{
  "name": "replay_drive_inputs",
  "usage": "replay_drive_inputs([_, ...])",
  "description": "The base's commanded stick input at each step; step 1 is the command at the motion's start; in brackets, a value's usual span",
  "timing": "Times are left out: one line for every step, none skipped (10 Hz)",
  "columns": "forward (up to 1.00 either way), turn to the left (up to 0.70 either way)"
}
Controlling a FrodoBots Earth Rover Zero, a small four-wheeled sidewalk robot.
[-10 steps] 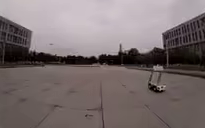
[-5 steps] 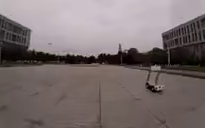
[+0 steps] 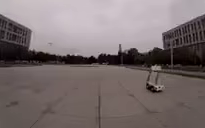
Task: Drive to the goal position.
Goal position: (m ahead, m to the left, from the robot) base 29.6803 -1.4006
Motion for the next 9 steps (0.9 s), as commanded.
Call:
replay_drive_inputs([1.00,0.00])
replay_drive_inputs([1.00,0.00])
replay_drive_inputs([1.00,0.00])
replay_drive_inputs([1.00,0.00])
replay_drive_inputs([1.00,-0.10])
replay_drive_inputs([1.00,-0.27])
replay_drive_inputs([1.00,-0.27])
replay_drive_inputs([1.00,-0.27])
replay_drive_inputs([1.00,-0.27])
